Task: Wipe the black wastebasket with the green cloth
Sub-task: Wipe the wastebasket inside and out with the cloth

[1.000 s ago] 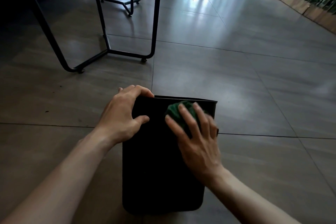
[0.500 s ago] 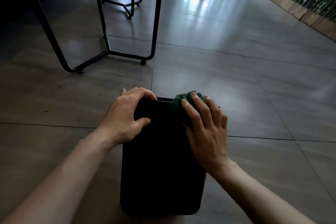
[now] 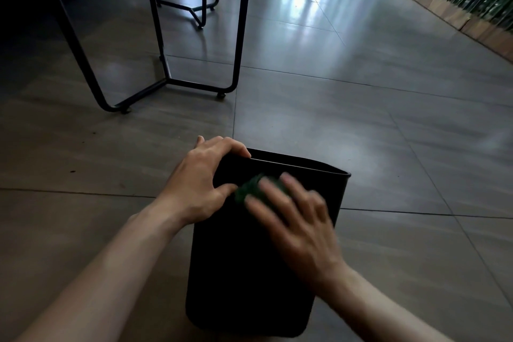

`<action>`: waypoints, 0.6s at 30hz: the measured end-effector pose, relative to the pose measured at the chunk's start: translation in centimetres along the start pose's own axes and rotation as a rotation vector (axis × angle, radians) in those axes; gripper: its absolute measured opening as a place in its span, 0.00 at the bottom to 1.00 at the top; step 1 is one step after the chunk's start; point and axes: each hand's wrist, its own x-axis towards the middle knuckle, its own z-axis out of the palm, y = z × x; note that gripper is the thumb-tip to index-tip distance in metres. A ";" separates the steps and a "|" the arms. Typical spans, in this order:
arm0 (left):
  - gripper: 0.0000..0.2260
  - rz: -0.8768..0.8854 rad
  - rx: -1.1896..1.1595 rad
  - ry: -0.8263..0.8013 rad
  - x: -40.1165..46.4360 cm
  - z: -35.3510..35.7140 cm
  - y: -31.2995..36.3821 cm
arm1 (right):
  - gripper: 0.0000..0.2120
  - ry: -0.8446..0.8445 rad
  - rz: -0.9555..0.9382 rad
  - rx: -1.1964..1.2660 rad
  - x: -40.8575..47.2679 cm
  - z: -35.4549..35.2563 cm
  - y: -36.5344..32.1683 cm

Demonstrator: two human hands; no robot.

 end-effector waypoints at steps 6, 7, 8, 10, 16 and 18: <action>0.23 -0.015 -0.015 -0.012 -0.2 -0.2 0.3 | 0.20 0.002 -0.084 0.018 -3.0 1.7 -3.3; 0.23 -0.019 -0.015 -0.018 -0.3 -0.3 0.3 | 0.19 -0.066 -0.250 -0.005 -5.1 2.2 -4.3; 0.23 -0.017 -0.017 -0.024 -0.3 -0.3 0.2 | 0.19 -0.138 -0.401 -0.058 -6.6 2.2 -4.8; 0.24 -0.013 -0.028 -0.036 -0.4 -0.3 0.2 | 0.20 -0.230 -0.587 -0.147 -7.5 1.7 -4.2; 0.24 0.009 -0.018 -0.031 -0.5 -0.3 0.3 | 0.20 0.038 0.106 0.086 0.6 -1.3 0.9; 0.24 0.012 -0.010 -0.024 -0.5 -0.4 0.4 | 0.21 0.078 0.175 0.092 1.2 -1.2 0.7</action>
